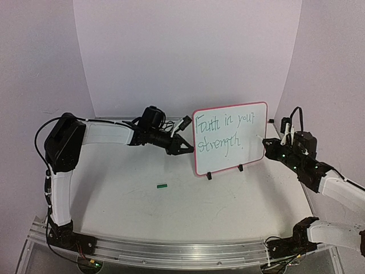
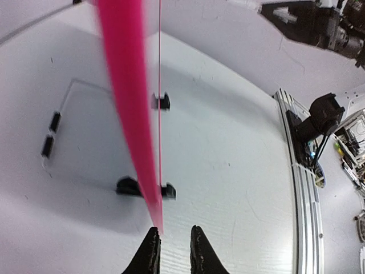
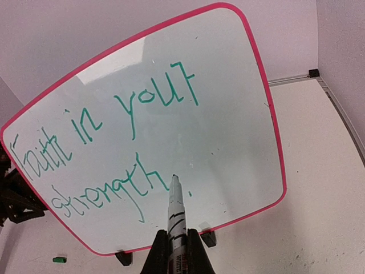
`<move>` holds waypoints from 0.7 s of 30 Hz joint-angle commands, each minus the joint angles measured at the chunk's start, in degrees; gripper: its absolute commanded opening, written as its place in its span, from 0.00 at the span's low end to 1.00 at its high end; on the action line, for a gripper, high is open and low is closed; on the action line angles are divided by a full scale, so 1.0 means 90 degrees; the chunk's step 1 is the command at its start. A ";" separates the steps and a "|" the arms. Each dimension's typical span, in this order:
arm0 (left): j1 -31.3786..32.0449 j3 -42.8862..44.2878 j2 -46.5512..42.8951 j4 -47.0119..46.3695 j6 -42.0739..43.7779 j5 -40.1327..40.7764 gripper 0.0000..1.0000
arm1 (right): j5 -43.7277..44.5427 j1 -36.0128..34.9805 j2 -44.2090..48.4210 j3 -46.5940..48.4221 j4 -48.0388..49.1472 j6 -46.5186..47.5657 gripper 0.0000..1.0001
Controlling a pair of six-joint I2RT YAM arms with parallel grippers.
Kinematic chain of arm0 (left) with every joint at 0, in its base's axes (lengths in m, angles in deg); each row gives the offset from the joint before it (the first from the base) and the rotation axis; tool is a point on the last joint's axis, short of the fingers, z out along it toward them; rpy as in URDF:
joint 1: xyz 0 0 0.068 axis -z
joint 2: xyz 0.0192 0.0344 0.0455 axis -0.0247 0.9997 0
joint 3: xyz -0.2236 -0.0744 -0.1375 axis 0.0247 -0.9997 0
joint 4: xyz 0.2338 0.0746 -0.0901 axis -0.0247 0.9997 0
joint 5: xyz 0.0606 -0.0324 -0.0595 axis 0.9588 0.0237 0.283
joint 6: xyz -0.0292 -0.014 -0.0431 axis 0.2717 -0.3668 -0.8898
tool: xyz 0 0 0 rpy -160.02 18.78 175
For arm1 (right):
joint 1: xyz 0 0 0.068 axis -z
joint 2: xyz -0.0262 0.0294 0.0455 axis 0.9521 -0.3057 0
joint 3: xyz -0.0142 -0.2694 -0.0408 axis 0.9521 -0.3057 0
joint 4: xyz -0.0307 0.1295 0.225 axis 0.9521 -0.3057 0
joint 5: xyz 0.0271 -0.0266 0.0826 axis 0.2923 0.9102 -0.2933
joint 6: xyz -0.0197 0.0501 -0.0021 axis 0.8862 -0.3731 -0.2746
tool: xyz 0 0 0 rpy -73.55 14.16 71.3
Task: Write a sentence on the whiteboard
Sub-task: Place the whiteboard at the center of the board, then pick up the pen cap from the center of the board.
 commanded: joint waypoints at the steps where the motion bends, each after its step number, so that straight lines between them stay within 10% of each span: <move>1: 0.0121 -0.0390 0.0212 0.0778 -0.0184 -0.0106 0.23 | -0.0035 0.0018 0.0123 -0.0031 0.0113 0.0155 0.00; 21: -0.0025 -0.1543 -0.0669 -0.0664 -0.0574 0.0987 0.61 | -0.0399 0.0017 0.0113 -0.0005 0.0213 0.0212 0.00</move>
